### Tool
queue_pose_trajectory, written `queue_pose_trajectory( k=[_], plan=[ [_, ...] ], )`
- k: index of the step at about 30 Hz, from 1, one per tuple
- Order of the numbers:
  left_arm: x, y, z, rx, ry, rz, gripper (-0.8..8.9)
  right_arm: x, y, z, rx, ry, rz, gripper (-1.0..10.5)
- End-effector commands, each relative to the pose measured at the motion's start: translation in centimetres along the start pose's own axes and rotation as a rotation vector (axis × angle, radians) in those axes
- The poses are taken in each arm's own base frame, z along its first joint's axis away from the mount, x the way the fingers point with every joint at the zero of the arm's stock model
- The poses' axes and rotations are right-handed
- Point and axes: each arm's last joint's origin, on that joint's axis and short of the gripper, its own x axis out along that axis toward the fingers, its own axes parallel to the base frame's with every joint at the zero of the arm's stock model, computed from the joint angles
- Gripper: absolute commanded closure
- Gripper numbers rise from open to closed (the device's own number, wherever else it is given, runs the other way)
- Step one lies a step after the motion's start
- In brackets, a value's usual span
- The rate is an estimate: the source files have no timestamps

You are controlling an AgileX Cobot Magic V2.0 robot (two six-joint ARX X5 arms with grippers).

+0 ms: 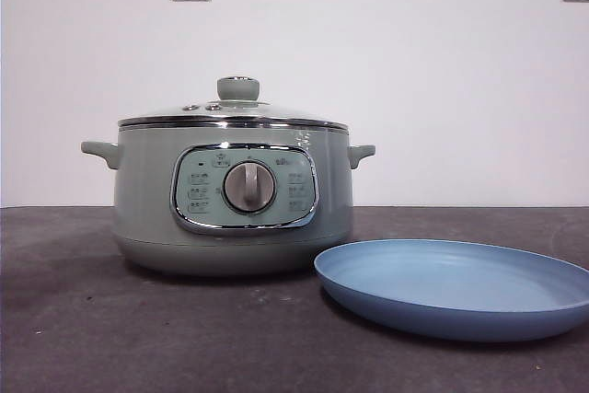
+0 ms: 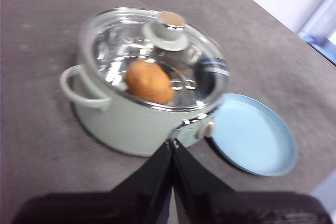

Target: Take the potato out from the steamer,put the potato on the plate,close the lid

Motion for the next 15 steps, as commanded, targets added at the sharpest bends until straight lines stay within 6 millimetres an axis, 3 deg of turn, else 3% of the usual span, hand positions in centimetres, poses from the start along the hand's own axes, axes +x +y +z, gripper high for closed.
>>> queue_pose_trajectory(
  k=[1,8,10,12,14,15],
  plan=[
    [-0.22,-0.45,0.81,0.077,0.028,-0.039,8.22,-0.15,0.60,0.41,-0.083,0.056,0.029,9.6],
    [-0.37,-0.99,1.30,0.102,0.071,-0.076,8.13,0.04,1.03,0.37,-0.095,0.112,0.059,9.4],
    [-0.37,-0.99,1.31,0.102,0.071,-0.075,7.80,0.04,1.03,0.37,-0.094,0.112,0.059,8.7],
    [-0.37,-0.99,1.36,0.101,0.067,-0.074,5.64,0.04,1.02,0.38,-0.087,0.112,0.056,6.7],
    [-0.37,-0.98,1.37,0.094,0.066,-0.073,2.31,0.05,1.02,0.40,-0.087,0.110,0.055,4.3],
    [-0.36,-0.98,1.39,0.086,0.065,-0.073,1.13,0.05,1.02,0.40,-0.084,0.110,0.055,3.5]
  ],
)
